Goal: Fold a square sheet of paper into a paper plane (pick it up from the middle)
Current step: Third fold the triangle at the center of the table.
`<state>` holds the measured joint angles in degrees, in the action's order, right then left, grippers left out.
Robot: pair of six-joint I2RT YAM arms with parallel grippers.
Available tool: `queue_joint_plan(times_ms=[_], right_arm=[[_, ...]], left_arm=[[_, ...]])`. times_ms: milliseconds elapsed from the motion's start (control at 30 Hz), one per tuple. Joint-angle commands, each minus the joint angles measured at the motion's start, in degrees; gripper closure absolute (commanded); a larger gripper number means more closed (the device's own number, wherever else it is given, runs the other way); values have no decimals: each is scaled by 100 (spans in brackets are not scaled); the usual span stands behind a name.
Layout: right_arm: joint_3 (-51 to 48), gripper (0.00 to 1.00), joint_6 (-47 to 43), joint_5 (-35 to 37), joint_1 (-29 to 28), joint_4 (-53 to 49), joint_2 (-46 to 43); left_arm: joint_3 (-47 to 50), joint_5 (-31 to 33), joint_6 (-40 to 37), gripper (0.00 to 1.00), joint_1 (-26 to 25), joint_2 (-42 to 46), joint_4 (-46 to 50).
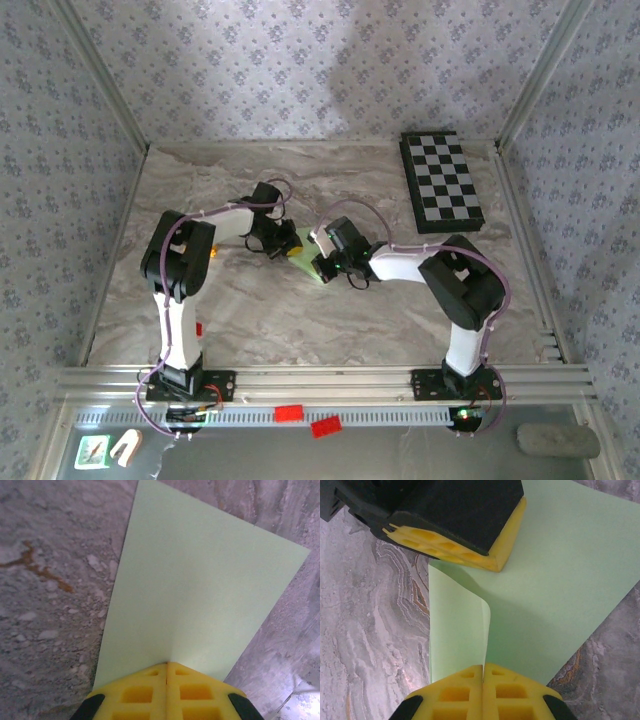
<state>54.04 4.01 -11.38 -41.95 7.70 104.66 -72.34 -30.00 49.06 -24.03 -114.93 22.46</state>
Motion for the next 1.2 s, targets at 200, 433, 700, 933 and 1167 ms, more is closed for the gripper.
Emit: queue_joint_plan(times_ms=[200, 433, 700, 933, 1167], right_arm=[[191, 98, 358, -386, 50, -560, 11], [264, 98, 438, -428, 47, -564, 86], [370, 98, 340, -467, 62, -634, 107], [448, 98, 369, -446, 80, -700, 172], [511, 98, 357, -555, 82, -714, 245]], left_arm=[[-376, -41, -71, 87, -49, 140, 213], [-457, 114, -118, 86, 22, -49, 271], [-466, 249, -228, 89, 30, -278, 482], [-474, 268, -323, 92, 30, -353, 608], [-491, 231, -371, 93, 30, -372, 609]])
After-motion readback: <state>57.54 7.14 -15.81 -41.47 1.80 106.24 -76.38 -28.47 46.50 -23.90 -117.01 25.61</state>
